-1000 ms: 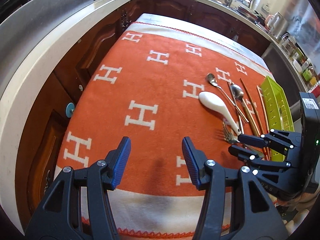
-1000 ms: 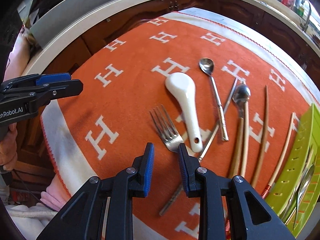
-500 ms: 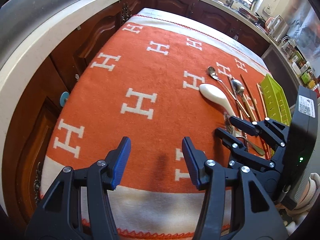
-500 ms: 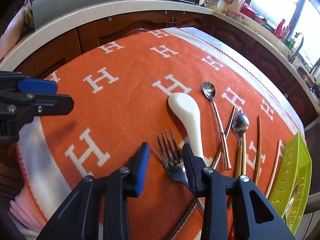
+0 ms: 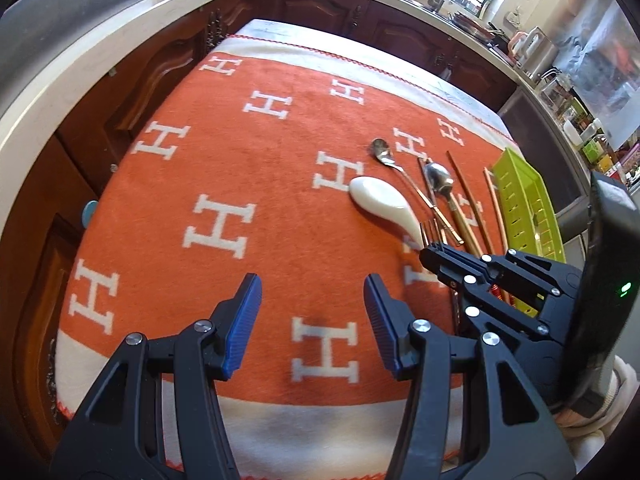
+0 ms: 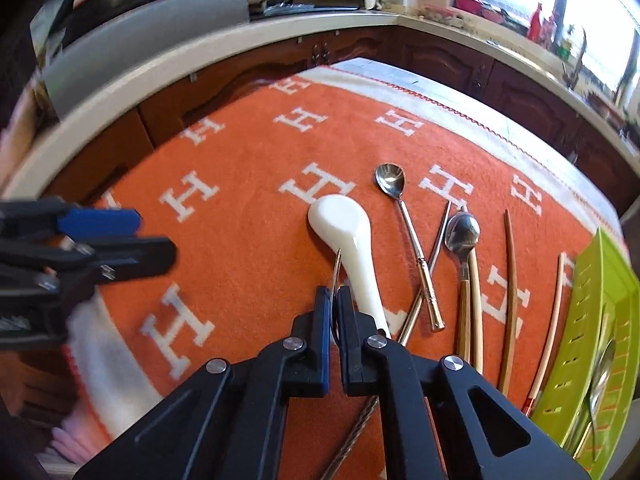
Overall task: Organize utensils
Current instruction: 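Grasp a metal fork with the right tool while the left tool grasps the white ceramic spoon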
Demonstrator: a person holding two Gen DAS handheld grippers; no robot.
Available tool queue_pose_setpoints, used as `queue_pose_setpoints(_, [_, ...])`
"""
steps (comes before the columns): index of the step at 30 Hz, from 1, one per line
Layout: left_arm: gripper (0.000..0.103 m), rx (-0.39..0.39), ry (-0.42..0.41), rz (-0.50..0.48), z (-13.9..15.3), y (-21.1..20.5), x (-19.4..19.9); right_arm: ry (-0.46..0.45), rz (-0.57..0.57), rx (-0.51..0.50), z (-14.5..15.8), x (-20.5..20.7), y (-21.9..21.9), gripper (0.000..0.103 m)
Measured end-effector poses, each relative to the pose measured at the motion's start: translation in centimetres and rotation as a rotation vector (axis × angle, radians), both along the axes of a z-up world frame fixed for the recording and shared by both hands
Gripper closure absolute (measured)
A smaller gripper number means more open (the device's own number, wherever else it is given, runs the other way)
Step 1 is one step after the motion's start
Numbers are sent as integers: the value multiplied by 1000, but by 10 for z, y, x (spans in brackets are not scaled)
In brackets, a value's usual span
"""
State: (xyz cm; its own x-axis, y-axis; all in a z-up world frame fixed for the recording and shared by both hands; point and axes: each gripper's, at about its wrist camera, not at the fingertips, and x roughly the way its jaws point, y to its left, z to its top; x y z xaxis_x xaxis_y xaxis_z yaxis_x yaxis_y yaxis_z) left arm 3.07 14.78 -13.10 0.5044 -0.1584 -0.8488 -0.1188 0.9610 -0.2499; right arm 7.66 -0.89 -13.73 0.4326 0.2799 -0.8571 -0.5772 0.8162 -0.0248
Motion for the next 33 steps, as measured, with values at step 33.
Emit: queue_pose_setpoints(33, [48, -527, 51, 149, -67, -52, 101, 196, -332, 524, 63, 29, -168, 101])
